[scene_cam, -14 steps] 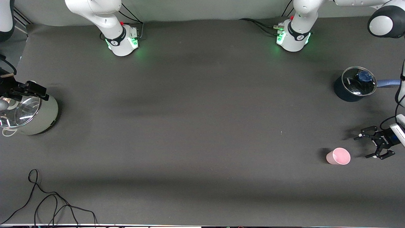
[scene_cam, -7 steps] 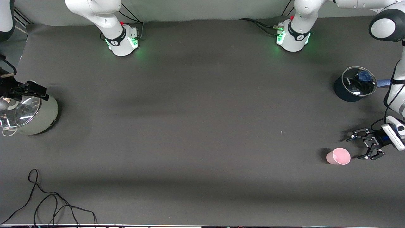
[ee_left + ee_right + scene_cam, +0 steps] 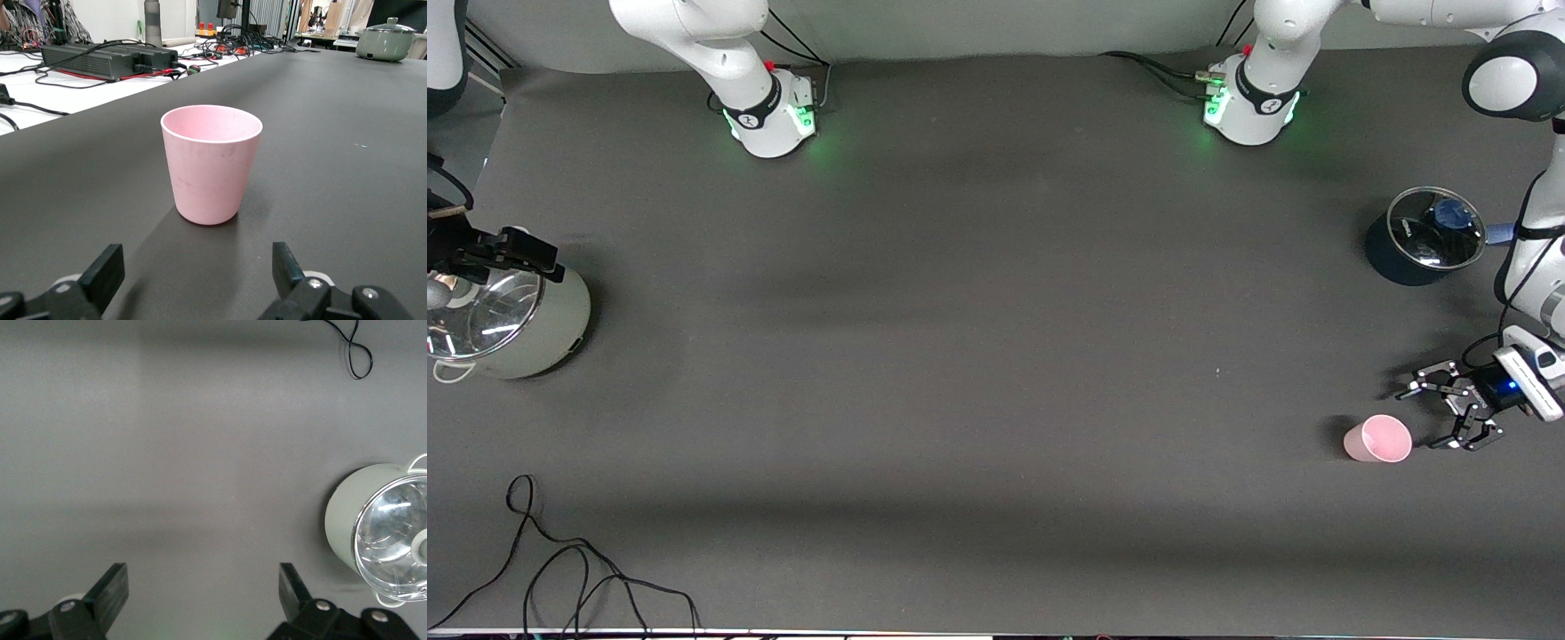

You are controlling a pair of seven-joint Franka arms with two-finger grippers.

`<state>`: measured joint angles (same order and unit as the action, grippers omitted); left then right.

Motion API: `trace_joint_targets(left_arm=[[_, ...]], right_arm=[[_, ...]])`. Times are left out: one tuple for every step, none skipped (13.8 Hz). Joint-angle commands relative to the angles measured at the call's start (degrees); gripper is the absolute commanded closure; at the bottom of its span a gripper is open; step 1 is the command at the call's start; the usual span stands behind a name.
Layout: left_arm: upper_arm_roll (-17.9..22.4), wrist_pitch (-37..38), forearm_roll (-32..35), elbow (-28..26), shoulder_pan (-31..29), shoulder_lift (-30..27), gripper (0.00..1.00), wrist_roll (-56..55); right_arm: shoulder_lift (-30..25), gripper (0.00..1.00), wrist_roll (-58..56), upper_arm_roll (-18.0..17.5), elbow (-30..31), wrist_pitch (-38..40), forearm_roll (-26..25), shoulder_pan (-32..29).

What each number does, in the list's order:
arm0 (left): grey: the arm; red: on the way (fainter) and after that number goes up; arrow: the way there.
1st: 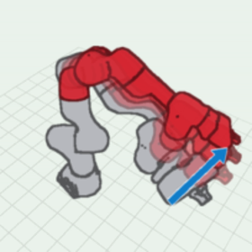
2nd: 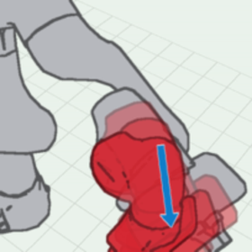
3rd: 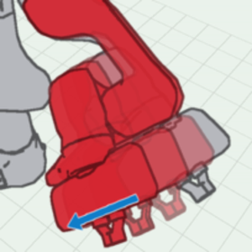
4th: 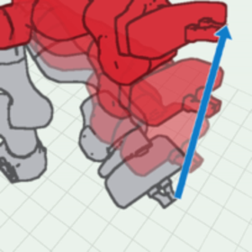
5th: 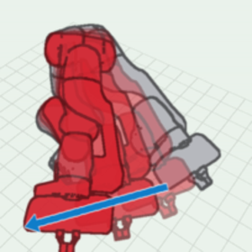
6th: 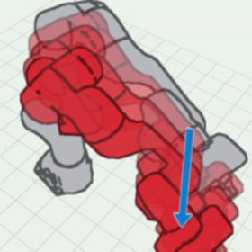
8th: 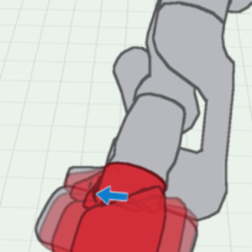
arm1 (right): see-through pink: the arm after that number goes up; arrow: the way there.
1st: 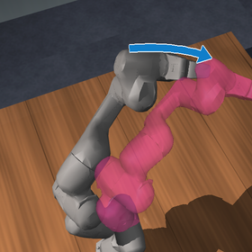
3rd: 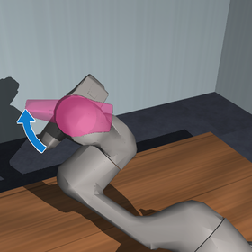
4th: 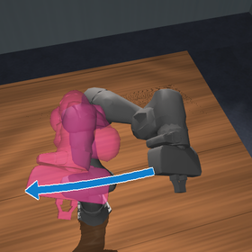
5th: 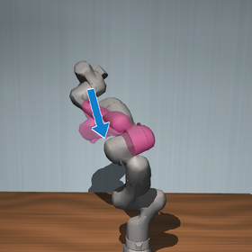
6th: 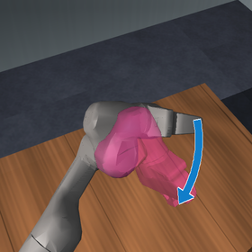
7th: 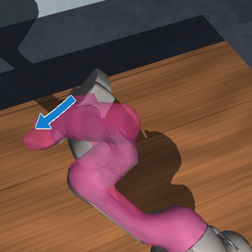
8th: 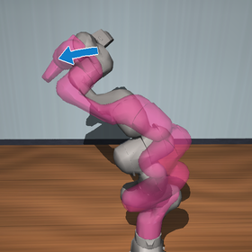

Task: Transfer pink cup from left to right arm
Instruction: 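Move the left gripper down toward the pink cup, fingers open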

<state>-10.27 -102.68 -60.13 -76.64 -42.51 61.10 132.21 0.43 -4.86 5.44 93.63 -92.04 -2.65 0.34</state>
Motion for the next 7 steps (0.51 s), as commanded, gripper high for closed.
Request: trace_joint_targets(left_arm=[[-0.63,1.96,-3.23,1.14,-0.82,2.09,0.01,4.09],[-0.63,1.96,-3.59,1.14,-0.82,2.27,0.01,4.54],[-0.63,1.96,-3.68,1.14,-0.74,2.36,0.01,4.54],[-0.89,1.87,-3.77,1.14,-0.47,2.36,0.01,4.54],[-1.42,1.78,-3.85,1.06,-0.47,2.36,0.01,4.54],[-1.77,1.52,-3.94,0.97,-0.30,2.36,0.01,4.54],[-2.12,1.52,-4.12,0.97,-0.03,2.36,0.01,4.46]], right_arm=[[0.09,0.00,-0.24,0.10,-0.56,0.72,0.54,-0.16],[0.09,0.00,-0.32,0.10,-0.56,0.72,0.54,-0.16],[0.09,0.00,-0.32,0.10,-0.56,0.72,0.54,-0.25],[0.09,0.00,-0.32,0.10,-0.56,0.72,0.54,-0.43],[0.09,0.00,-0.32,0.10,-0.56,0.72,0.54,-0.43],[0.09,0.00,-0.32,0.10,-0.56,0.72,0.54,-0.43],[0.09,0.00,-0.41,0.10,-0.56,0.72,0.54,-0.43]])
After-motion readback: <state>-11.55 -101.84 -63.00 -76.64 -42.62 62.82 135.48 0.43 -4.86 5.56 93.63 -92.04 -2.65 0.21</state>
